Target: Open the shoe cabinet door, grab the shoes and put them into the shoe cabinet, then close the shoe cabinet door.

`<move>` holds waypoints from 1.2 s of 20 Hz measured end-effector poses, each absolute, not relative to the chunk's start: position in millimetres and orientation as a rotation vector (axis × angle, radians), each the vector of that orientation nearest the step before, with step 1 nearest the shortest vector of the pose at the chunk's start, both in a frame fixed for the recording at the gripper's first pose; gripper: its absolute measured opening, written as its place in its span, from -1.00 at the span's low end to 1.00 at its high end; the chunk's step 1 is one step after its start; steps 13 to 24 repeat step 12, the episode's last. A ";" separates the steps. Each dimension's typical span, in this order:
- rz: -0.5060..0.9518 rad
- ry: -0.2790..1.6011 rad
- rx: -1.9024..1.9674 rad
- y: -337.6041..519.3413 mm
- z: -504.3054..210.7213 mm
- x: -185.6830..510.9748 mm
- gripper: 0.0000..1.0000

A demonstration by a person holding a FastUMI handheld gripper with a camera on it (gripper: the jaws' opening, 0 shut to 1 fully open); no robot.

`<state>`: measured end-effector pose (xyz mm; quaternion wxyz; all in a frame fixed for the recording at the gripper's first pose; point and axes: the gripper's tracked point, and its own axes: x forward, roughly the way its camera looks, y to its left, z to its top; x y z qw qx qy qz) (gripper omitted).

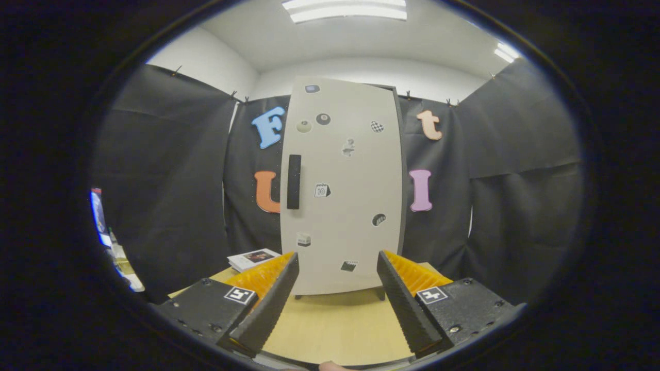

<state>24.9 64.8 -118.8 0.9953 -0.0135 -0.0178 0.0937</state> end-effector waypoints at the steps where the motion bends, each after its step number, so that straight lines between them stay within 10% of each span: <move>1: 0.182 -0.045 -0.023 62.1 -117.3 25.3 0.98; 24: 0.171 -0.021 0.010 51.7 -133.7 38.0 0.97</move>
